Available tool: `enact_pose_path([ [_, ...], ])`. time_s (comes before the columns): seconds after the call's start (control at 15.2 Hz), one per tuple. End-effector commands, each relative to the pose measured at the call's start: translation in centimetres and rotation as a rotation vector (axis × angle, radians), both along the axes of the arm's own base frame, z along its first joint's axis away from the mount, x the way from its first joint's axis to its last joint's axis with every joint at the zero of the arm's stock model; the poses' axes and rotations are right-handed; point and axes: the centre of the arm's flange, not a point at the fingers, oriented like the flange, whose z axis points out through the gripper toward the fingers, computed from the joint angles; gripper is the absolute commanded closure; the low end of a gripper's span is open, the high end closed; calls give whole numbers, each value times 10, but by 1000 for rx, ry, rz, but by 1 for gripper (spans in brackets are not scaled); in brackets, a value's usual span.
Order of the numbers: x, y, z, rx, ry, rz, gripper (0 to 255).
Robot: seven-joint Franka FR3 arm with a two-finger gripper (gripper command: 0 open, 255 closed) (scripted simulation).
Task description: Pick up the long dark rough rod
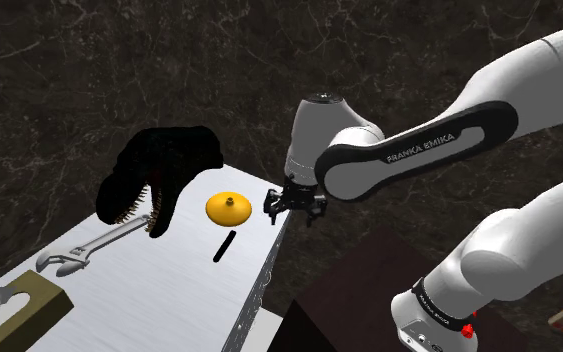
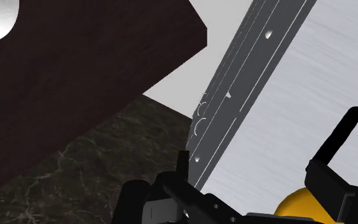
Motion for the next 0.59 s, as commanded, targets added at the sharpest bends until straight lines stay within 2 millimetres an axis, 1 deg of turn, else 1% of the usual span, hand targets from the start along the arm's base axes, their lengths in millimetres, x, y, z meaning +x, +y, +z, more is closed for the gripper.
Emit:
enact_pose_path([
  [0.0,13,16,-17,-1,-12,-51,0],
  [0.53,72,71,-82,-17,-53,-235,0],
])
